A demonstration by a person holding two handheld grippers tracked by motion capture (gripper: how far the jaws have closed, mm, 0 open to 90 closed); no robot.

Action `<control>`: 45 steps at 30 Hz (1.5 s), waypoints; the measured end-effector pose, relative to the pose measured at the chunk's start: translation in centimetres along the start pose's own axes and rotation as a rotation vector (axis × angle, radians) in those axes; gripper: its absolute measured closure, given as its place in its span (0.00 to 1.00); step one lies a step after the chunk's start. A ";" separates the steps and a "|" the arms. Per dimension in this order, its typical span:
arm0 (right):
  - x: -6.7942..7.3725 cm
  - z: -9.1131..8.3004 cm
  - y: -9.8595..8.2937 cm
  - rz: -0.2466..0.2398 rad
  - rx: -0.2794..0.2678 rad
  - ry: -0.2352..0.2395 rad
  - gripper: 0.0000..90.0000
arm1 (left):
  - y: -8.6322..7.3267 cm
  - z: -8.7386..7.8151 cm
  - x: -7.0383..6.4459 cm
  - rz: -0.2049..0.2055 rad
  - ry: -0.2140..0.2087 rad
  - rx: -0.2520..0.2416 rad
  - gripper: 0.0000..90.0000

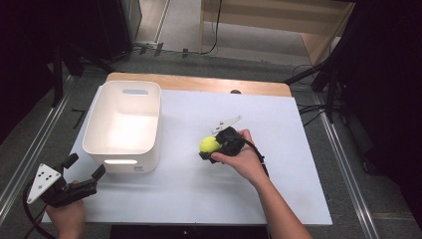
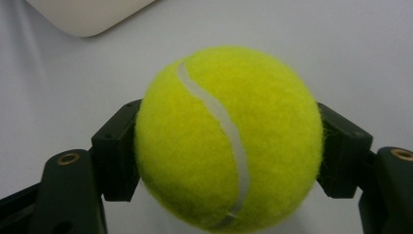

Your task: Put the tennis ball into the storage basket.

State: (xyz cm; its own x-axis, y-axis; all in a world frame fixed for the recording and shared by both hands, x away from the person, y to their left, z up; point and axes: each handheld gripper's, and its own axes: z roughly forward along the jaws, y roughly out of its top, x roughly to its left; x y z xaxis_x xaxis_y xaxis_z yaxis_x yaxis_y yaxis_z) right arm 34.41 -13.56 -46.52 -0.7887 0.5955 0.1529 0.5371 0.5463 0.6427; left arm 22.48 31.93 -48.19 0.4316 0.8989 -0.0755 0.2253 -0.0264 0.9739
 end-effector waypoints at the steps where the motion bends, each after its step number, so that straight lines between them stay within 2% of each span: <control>1: 0.0 0.0 0.0 0.004 -0.001 0.001 0.26 | 0.0 0.0 0.0 0.000 0.000 0.000 0.03; 25: 0.3 -0.1 1.2 -0.004 -0.016 0.039 0.27 | 0.0 0.0 0.0 0.000 -0.002 -0.002 0.03; 45: 1.0 -0.4 3.5 -0.033 -0.029 0.064 0.27 | 0.0 -0.1 0.0 -0.003 -0.003 -0.003 0.03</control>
State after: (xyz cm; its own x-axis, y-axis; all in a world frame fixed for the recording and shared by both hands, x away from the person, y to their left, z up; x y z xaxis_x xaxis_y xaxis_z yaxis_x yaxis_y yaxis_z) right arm 35.36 -11.31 -43.84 -0.8237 0.5384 0.1780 0.5022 0.5471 0.6697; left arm 22.44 32.00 -48.16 0.4334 0.8978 -0.0785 0.2238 -0.0228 0.9744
